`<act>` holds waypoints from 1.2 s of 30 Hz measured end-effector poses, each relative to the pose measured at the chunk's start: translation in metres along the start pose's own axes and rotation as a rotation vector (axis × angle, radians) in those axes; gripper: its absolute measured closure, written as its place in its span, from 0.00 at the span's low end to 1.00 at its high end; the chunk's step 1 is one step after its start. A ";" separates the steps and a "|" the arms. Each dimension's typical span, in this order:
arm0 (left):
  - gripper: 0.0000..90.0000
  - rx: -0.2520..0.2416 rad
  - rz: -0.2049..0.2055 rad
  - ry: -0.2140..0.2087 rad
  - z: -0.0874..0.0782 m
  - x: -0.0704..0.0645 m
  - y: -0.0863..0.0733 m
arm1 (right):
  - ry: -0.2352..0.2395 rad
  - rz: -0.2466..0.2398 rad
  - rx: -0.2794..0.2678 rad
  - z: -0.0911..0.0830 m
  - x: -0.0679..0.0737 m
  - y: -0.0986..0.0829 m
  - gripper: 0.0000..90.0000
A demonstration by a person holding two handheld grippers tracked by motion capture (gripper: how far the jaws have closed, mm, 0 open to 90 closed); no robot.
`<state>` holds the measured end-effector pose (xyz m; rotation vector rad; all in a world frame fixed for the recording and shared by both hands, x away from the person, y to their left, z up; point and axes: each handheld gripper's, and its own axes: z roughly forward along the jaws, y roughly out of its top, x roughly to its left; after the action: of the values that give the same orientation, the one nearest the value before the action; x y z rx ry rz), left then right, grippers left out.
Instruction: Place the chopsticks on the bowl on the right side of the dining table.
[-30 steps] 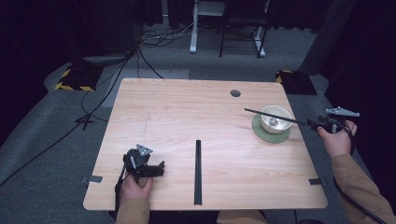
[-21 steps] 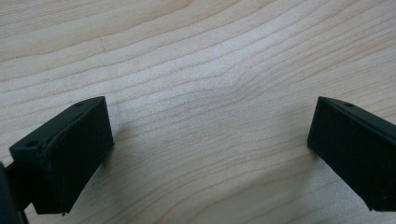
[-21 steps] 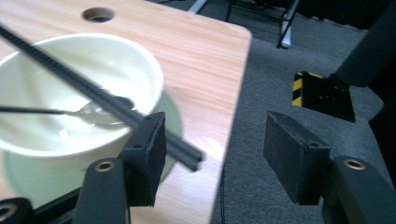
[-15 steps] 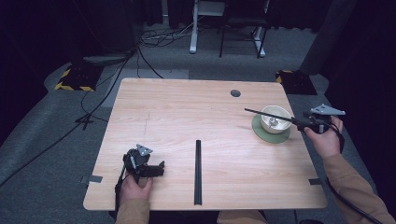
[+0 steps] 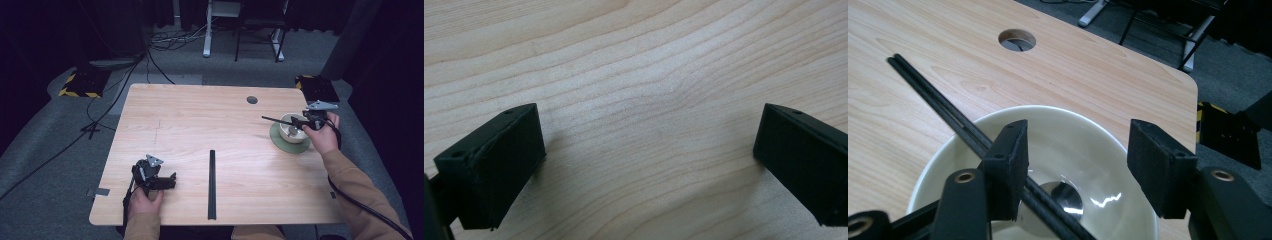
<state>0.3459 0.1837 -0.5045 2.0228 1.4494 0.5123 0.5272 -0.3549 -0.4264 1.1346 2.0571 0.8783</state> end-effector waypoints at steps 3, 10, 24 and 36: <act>0.00 0.000 0.000 0.001 0.000 0.000 0.000 | -0.006 0.005 0.009 0.007 0.001 0.001 0.47; 0.00 0.000 0.002 0.000 0.000 0.000 0.000 | 0.007 -0.010 0.026 0.008 0.002 -0.001 0.45; 0.00 0.000 0.002 0.000 0.000 0.000 0.000 | 0.031 0.003 -0.055 -0.036 -0.008 -0.009 0.44; 0.00 0.000 0.000 0.000 0.000 0.000 0.000 | -0.026 0.030 -0.017 -0.060 -0.047 -0.049 0.37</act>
<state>0.3460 0.1837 -0.5045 2.0232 1.4491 0.5124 0.4783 -0.4310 -0.4204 1.1644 2.0128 0.8892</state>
